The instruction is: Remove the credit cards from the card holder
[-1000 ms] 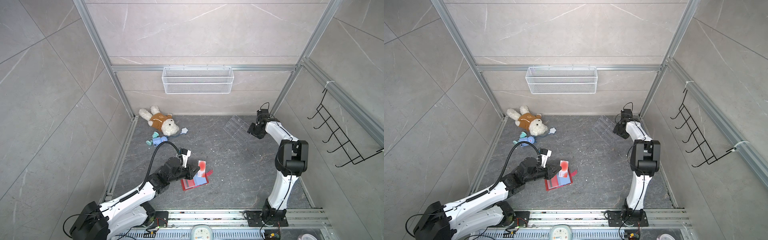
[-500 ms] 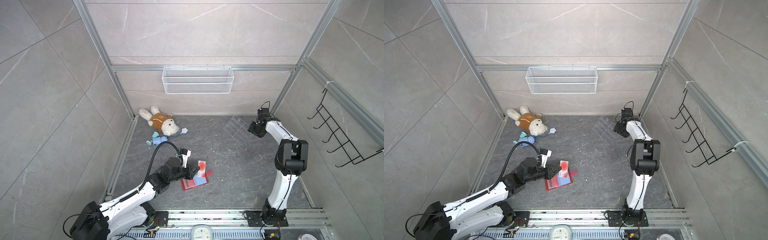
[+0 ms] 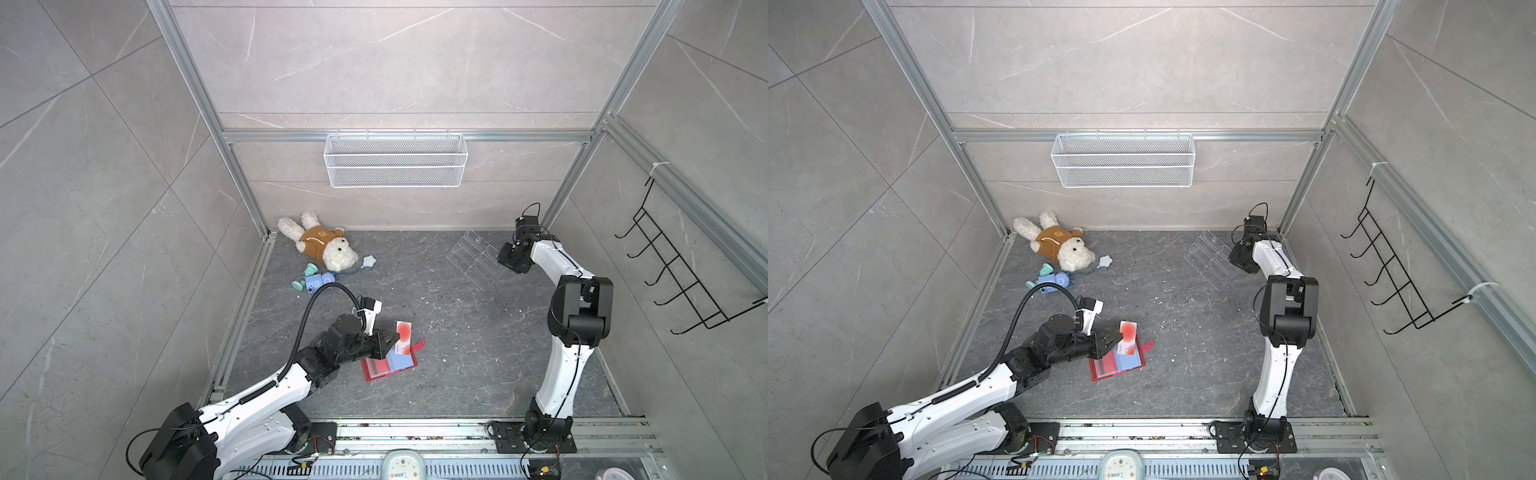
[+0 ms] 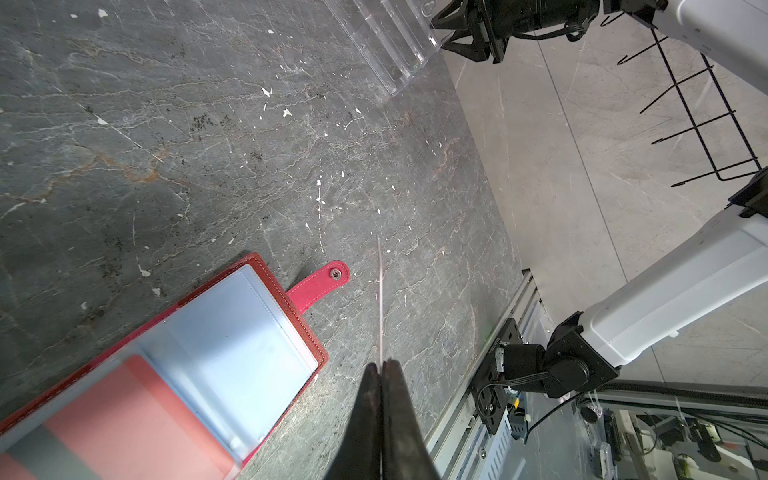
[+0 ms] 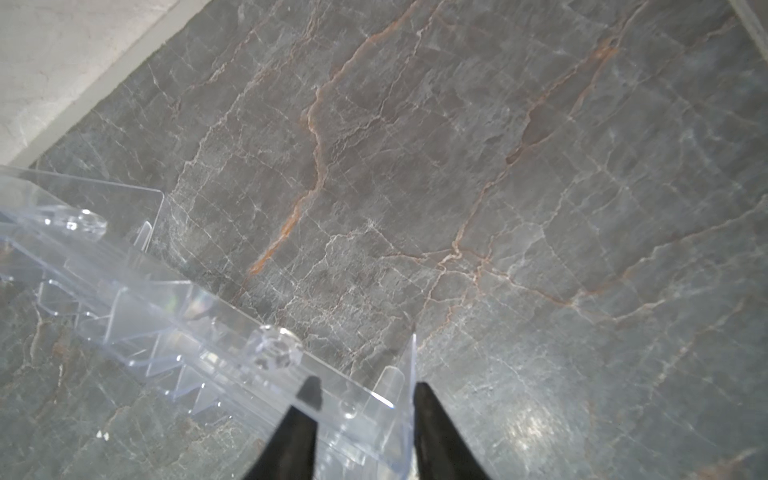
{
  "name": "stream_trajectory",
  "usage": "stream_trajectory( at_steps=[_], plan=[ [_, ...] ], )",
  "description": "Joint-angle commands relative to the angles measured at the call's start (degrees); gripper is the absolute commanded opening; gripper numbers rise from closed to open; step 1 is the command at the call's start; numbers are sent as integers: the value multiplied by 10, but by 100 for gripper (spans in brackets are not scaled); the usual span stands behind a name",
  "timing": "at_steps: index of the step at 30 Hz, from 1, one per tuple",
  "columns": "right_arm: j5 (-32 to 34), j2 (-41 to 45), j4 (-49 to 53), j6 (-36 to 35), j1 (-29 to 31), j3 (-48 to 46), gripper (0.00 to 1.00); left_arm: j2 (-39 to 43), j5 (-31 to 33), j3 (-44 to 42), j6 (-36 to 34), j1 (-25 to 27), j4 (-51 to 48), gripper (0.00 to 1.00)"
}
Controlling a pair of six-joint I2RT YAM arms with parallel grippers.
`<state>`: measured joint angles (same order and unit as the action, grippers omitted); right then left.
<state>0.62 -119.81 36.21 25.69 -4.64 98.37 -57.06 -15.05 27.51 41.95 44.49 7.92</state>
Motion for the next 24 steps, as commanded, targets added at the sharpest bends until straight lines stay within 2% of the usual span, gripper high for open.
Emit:
stream_trajectory(
  at_steps=[1, 4, 8, 14, 16, 24],
  plan=[
    [-1, -1, 9, -1, -1, -4, 26, 5, 9, 14, -7, 2, 7, 0],
    [-3, 10, 7, -7, -1, -12, 16, 6, 9, 14, -4, 2, 8, 0],
    [-13, 38, -4, -17, -1, -36, 7, 12, 11, 13, -1, 2, 9, 0],
    [-61, 112, -35, -55, 21, -94, 0, 20, 8, 19, 0, 1, 5, 0],
    [-78, 136, -36, -76, 44, -112, 0, 22, 1, 25, -7, 1, 0, 0],
    [-78, 199, -55, -119, 188, -194, 0, 41, -16, 37, -25, 1, -27, 0]
  ],
)
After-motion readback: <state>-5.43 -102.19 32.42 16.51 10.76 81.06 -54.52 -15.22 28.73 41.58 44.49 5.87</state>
